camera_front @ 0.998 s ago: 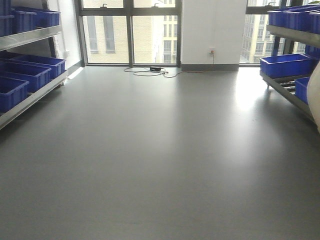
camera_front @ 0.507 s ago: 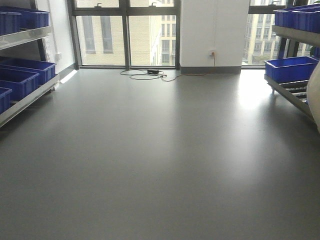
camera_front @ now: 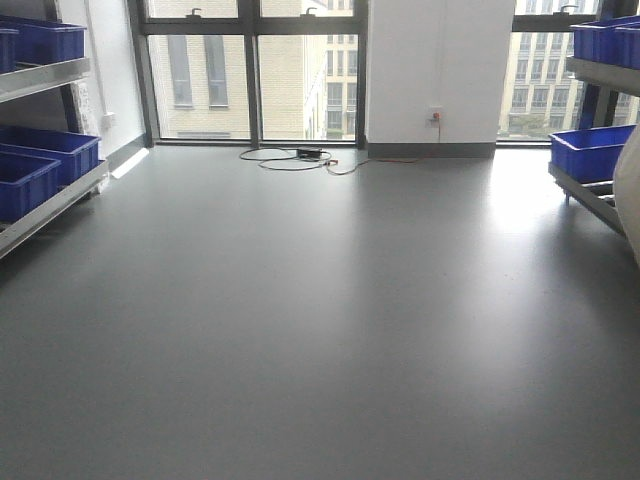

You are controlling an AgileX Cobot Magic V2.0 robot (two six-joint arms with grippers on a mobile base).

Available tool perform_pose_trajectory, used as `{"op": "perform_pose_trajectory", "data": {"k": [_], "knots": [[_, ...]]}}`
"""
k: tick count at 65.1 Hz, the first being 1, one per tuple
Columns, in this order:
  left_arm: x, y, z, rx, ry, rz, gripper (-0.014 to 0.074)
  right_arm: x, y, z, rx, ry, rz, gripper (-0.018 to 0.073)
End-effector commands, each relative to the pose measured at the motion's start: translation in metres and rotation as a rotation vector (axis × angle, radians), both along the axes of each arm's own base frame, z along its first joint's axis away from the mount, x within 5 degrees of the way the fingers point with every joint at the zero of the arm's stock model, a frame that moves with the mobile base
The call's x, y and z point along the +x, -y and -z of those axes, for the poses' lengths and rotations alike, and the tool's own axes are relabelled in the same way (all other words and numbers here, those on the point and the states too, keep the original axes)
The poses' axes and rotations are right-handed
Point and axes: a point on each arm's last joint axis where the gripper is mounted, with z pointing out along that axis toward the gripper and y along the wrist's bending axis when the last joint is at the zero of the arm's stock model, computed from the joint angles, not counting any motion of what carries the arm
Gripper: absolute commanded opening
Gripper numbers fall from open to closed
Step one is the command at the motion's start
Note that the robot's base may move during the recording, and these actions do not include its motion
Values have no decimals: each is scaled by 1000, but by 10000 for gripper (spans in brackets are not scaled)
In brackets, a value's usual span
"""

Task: Move white bin to right shelf second layer
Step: 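Turn the base toward the roller shelf with blue bins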

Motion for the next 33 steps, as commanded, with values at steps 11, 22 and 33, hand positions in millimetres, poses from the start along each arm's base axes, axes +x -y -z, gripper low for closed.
{"op": "perform_pose_trajectory", "data": {"k": [11,22,33], "knots": [[0,0,4,-8,66,4,85,4,1,-16,9,114,10,48],[0,0,4,-8,66,4,85,4,1,-16,9,114,10,48],[0,0,4,-8,66,4,85,4,1,-16,9,114,10,48]]}}
